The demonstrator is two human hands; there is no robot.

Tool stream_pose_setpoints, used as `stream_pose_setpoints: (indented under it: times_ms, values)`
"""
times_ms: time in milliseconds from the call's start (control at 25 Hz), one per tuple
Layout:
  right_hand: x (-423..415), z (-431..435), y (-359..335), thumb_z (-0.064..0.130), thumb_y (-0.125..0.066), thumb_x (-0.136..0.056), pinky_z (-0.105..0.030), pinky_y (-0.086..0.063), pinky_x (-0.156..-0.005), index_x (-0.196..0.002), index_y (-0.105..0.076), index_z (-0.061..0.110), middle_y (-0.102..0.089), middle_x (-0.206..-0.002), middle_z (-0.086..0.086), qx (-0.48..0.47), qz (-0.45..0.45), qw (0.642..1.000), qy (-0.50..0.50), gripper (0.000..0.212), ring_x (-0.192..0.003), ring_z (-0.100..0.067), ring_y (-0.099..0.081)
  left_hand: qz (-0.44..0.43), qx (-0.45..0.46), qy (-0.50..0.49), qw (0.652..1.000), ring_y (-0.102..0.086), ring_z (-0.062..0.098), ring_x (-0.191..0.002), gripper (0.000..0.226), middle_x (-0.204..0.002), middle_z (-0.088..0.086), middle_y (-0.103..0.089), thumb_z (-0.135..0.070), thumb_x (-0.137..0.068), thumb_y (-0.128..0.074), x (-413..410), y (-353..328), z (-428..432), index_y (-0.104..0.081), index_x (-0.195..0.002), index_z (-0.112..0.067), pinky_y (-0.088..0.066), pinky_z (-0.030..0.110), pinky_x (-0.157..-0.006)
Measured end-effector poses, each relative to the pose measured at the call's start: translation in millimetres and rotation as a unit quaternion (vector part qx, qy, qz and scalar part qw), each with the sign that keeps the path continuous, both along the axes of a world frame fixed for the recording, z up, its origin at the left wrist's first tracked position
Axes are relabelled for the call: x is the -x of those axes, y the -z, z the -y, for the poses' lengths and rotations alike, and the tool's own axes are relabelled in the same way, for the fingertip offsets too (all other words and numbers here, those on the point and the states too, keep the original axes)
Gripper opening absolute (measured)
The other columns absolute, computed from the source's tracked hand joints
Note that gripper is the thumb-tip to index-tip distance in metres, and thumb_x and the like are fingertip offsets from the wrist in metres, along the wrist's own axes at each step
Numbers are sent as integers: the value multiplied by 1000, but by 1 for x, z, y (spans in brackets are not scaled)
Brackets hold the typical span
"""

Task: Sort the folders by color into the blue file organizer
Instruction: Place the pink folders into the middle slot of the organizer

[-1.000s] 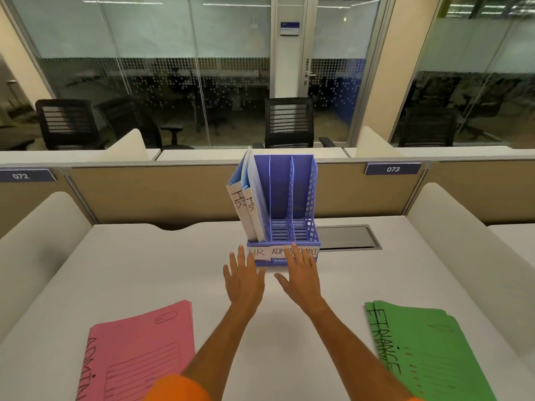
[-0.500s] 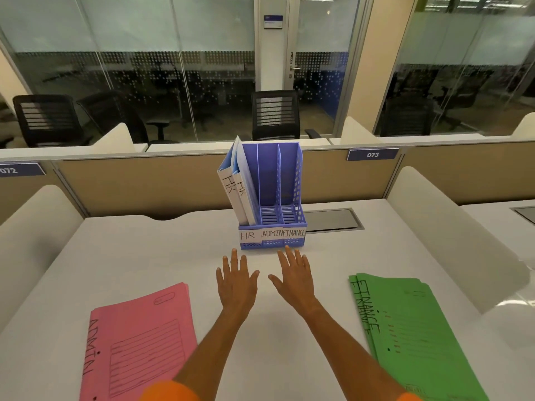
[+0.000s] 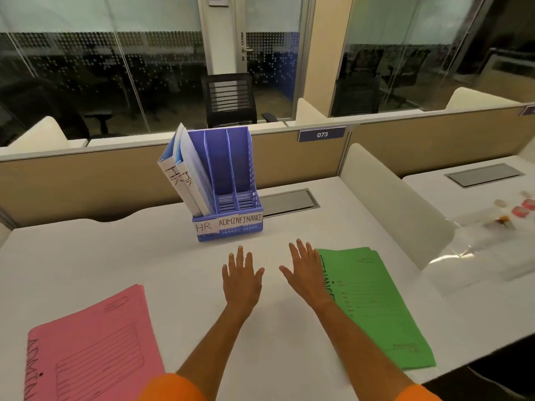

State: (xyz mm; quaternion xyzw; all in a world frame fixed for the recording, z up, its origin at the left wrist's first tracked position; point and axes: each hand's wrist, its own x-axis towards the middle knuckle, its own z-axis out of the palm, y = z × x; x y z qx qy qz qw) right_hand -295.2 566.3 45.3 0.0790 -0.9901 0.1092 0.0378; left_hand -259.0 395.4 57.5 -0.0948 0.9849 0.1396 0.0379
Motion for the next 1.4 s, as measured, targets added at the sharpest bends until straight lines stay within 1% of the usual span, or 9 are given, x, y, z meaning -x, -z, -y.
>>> stream_pose_setpoints:
  times_ms: [80,240,480,760,960,1040,1200,1280,1400]
  values:
    - [-3,-28,2,49,-55,-91,-49,-18,-116,-148,-33,13,-25,-156,-13,10,6,1000,28,71,-144,-36,-20,4,-7,24,1000,5,25,-152,67,-165,2,7,-58,-99,-24,1,4,-24,-11,-156,-25,-3,48,-123]
    - [-7,-67,4,49,-54,-91,-47,-13,-118,-149,-30,14,-23,-158,-11,13,19,997,69,72,-145,-34,-18,2,-23,57,998,1,25,-152,65,-165,1,4,-56,-101,-27,3,10,-59,-15,-156,-24,-6,46,-123]
    - [-4,-63,9,51,-50,-92,-46,-10,-119,-150,-25,16,-18,-159,-9,10,23,998,59,72,-146,-32,-14,3,-16,46,999,1,26,-152,66,-165,2,4,-56,-100,-27,0,13,-50,-14,-156,-24,-7,47,-124]
    - [-3,54,20,49,-59,-89,-50,-24,-114,-143,-43,10,-36,-151,-16,9,9,997,-71,68,-139,-38,-32,9,6,-63,998,5,25,-152,68,-165,1,7,-59,-100,-22,-26,14,51,-9,-157,-25,-1,46,-122]
    - [-28,179,26,58,-45,-92,-42,-5,-116,-149,-30,17,-23,-158,-8,11,42,980,-193,73,-146,-30,-19,-5,-2,-176,984,-3,29,-152,63,-165,2,-1,-53,-102,-26,-79,14,152,-18,-156,-22,-7,46,-122]
    - [-45,221,28,56,-47,-92,-42,-9,-117,-148,-33,15,-26,-156,-10,12,45,968,-247,71,-145,-31,-21,-5,-7,-223,975,-7,30,-151,62,-165,4,-6,-52,-103,-28,-104,13,189,-20,-155,-20,-12,47,-121]
    - [-77,282,30,51,-51,-92,-44,-15,-117,-148,-32,14,-27,-156,-11,14,69,944,-323,70,-144,-33,-22,5,-27,-296,955,-7,30,-151,62,-165,5,-6,-50,-102,-29,-146,18,244,-19,-155,-20,-11,48,-122]
    - [-89,303,32,53,-49,-93,-42,-15,-117,-150,-27,16,-23,-158,-10,12,98,935,-342,72,-145,-31,-20,5,-35,-326,945,-7,31,-151,62,-165,6,-6,-50,-102,-31,-164,22,265,-20,-155,-19,-11,48,-122]
    - [-104,323,35,53,-52,-91,-40,-25,-114,-150,-25,17,-25,-157,-10,8,137,920,-367,74,-142,-30,-27,6,-30,-360,932,-9,32,-151,63,-164,9,-7,-48,-102,-33,-191,29,290,-19,-155,-16,-12,46,-122]
